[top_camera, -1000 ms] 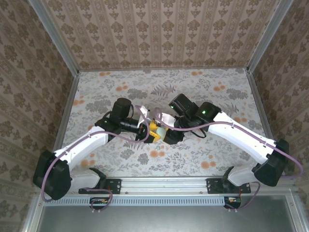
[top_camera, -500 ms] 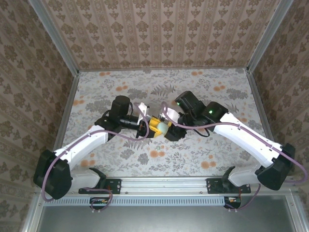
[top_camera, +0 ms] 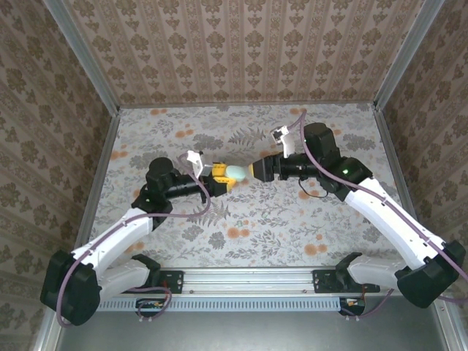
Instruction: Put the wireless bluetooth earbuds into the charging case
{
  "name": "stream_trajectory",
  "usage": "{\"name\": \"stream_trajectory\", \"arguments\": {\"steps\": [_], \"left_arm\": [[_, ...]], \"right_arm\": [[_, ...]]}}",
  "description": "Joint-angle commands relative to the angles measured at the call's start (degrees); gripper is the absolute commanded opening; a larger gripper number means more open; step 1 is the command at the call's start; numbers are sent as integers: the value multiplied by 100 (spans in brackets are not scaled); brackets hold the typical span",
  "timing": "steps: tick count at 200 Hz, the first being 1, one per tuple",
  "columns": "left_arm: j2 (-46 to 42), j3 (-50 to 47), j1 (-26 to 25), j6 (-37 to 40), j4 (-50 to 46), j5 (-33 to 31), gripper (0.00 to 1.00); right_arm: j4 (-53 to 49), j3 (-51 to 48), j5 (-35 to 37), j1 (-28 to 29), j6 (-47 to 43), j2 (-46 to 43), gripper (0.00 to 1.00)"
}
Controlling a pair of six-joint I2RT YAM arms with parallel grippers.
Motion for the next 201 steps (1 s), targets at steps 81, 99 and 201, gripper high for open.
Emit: {"name": "stream_trajectory", "arguments": {"steps": [81,99,201], "left_arm": [[56,-55,-267,-1064,1799,-634,18],[148,-34,-268,-1099,1855,-661,18],[257,181,72,-822,1182,-173,55]], "right_arm": [[2137,-256,-1116,189,3020,620,68],[2280,-271,-1208,222,3191,663,59],[3232,-759,-874,182,4506,579,17]]}}
